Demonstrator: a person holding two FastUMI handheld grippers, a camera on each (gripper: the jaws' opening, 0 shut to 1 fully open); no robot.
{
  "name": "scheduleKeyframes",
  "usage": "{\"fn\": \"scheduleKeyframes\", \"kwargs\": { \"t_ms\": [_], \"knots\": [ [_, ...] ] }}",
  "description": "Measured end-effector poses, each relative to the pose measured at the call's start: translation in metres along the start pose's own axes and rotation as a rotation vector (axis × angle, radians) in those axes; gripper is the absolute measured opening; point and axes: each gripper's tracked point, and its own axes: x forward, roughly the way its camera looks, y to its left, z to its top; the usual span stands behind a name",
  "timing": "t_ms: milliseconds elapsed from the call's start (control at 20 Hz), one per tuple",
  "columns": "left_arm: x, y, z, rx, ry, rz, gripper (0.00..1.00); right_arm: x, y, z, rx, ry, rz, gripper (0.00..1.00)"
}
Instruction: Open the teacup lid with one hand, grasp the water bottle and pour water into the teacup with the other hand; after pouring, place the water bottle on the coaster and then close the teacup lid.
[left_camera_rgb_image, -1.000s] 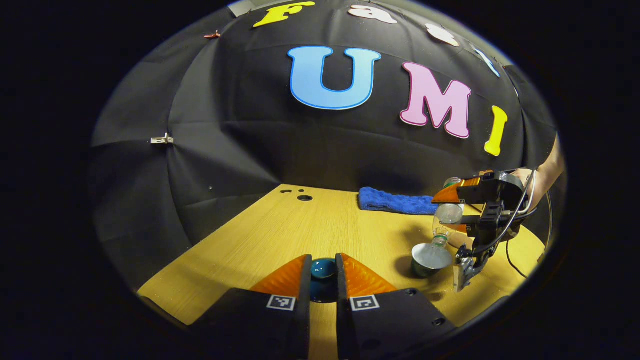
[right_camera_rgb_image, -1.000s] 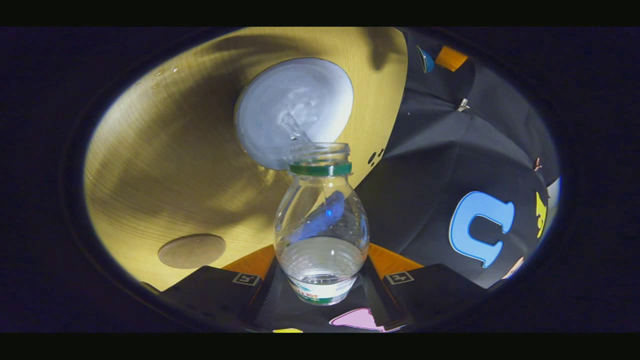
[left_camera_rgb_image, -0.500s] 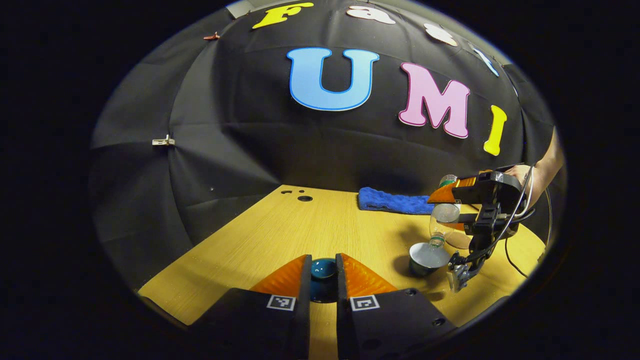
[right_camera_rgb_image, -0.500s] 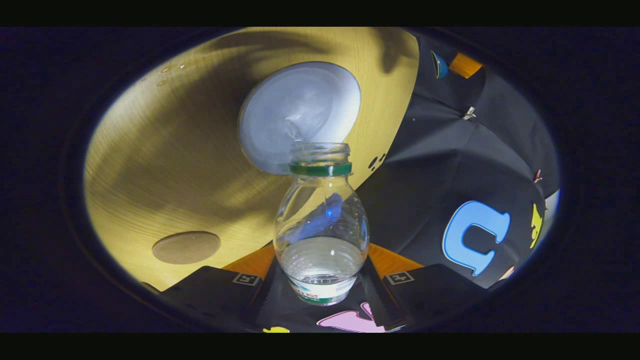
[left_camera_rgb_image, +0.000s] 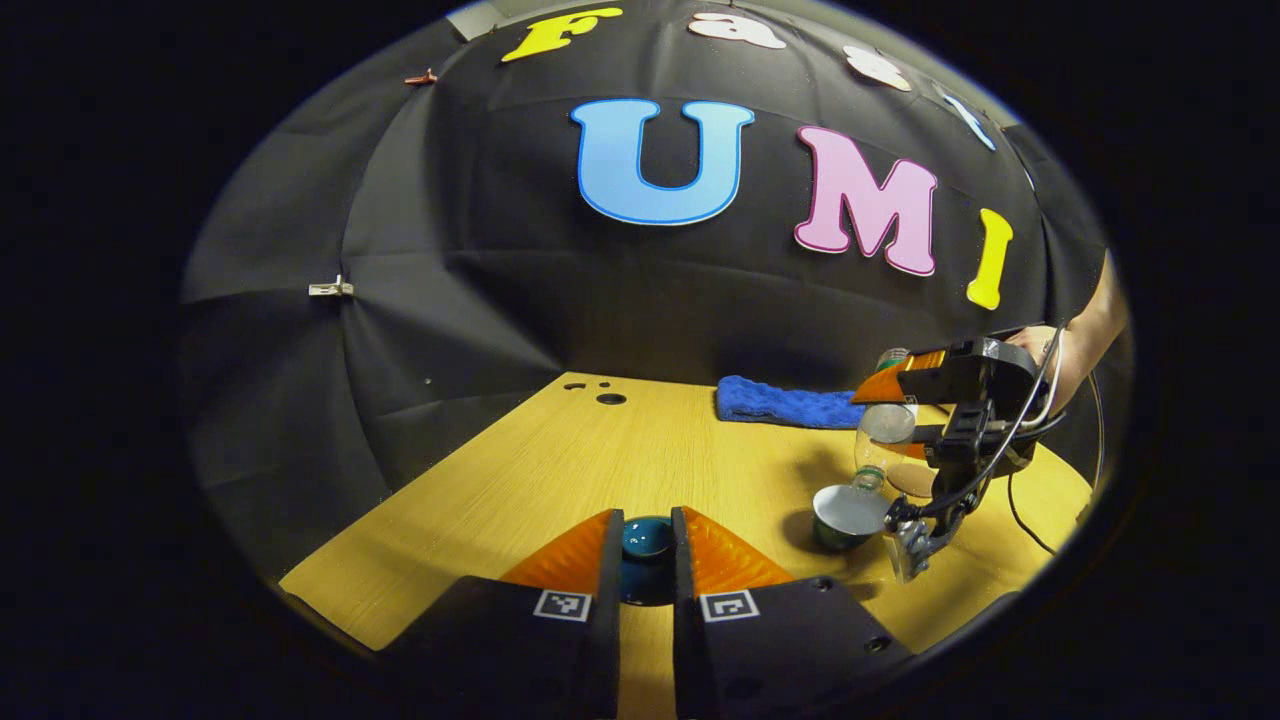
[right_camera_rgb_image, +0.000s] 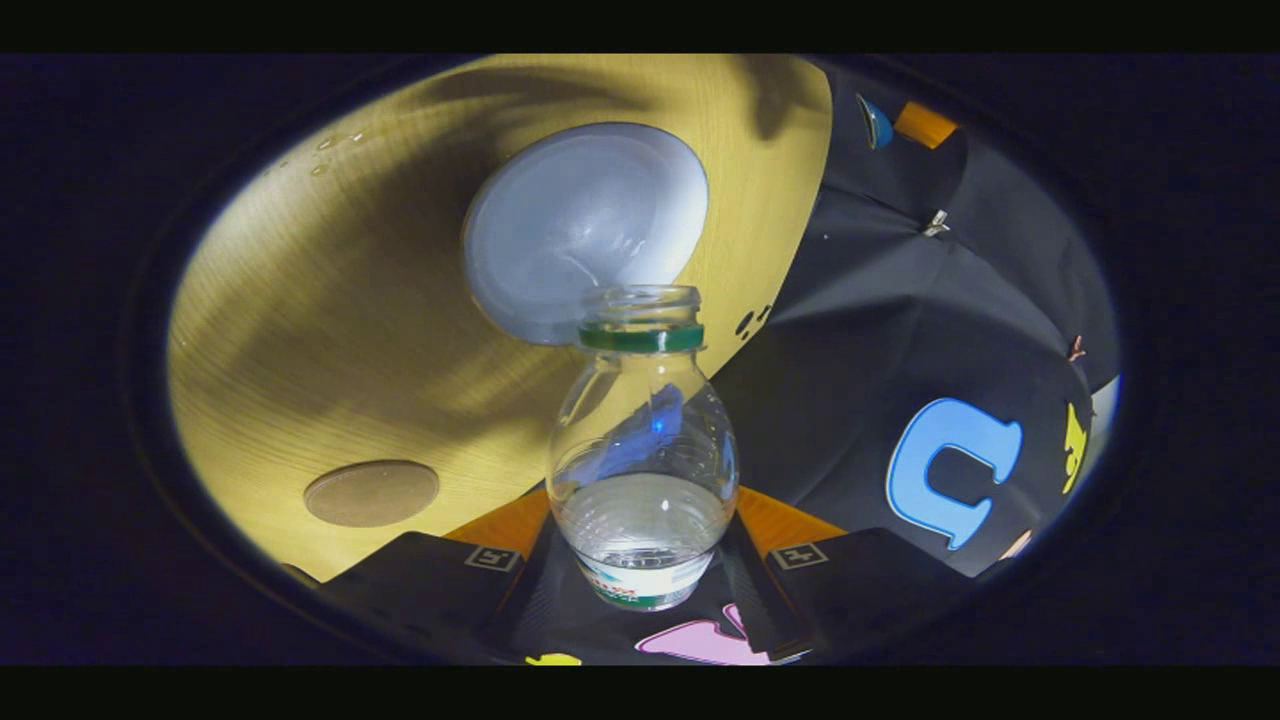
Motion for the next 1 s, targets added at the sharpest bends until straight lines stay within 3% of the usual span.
{"fn": "scheduleKeyframes", "kwargs": {
  "t_ms": [150, 250, 300, 350, 450, 600, 800, 850, 1000],
  "knots": [
    [-0.002, -0.004, -0.001, -0.003, 0.002, 0.004, 0.25, 0.001, 0.005, -0.005, 0.091, 0.012, 0.038, 0.75],
    [-0.004, -0.009, -0.003, 0.002, 0.007, 0.003, 0.22, 0.001, 0.008, -0.010, 0.228, 0.017, 0.070, 0.75],
    [-0.003, -0.011, -0.004, 0.007, 0.010, 0.002, 0.26, 0.000, 0.012, -0.008, 0.302, 0.026, 0.088, 0.75],
    [-0.003, -0.014, -0.004, 0.012, 0.013, 0.000, 0.22, 0.000, 0.015, -0.007, 0.392, 0.041, 0.106, 0.75],
    [-0.002, -0.021, -0.002, 0.019, 0.015, -0.008, 0.26, -0.001, 0.023, -0.008, 0.554, 0.071, 0.142, 0.75],
    [0.001, -0.035, 0.004, 0.030, 0.012, -0.024, 0.22, -0.001, 0.032, -0.017, 0.806, 0.111, 0.187, 0.76],
    [0.006, -0.059, 0.014, 0.030, 0.007, -0.048, 0.29, -0.005, 0.041, -0.021, 1.204, 0.151, 0.210, 0.76],
    [0.007, -0.066, 0.016, 0.031, 0.006, -0.056, 0.25, -0.005, 0.045, -0.021, 1.293, 0.158, 0.227, 0.76],
    [0.006, -0.084, 0.023, 0.046, -0.008, -0.065, 0.25, 0.000, 0.044, -0.015, 1.560, 0.122, 0.194, 0.76]
  ]
}}
